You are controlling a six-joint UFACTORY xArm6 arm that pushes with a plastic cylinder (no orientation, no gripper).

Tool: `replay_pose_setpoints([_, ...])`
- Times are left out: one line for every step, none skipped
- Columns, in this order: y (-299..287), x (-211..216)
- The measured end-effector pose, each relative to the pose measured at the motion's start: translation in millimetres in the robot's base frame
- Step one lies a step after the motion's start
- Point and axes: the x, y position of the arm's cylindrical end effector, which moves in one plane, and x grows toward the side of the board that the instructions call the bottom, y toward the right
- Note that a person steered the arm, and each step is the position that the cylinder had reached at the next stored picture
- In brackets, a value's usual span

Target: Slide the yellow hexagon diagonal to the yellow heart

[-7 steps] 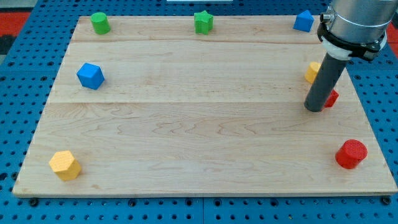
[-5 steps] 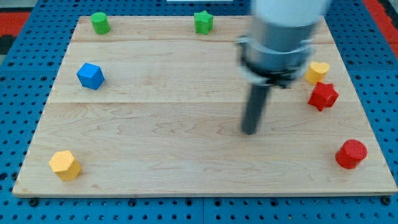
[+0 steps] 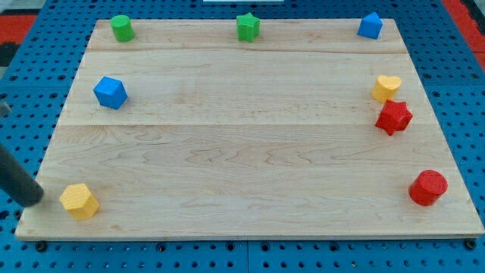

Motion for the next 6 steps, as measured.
replay_pose_setpoints([65.0, 2.2])
replay_pose_setpoints([115.0, -5.1])
replay_pose_setpoints([192.1, -26.3])
replay_pose_setpoints([261.3, -44.6])
replay_pose_setpoints([300.7, -52.9])
replay_pose_setpoints([255.6, -30.3])
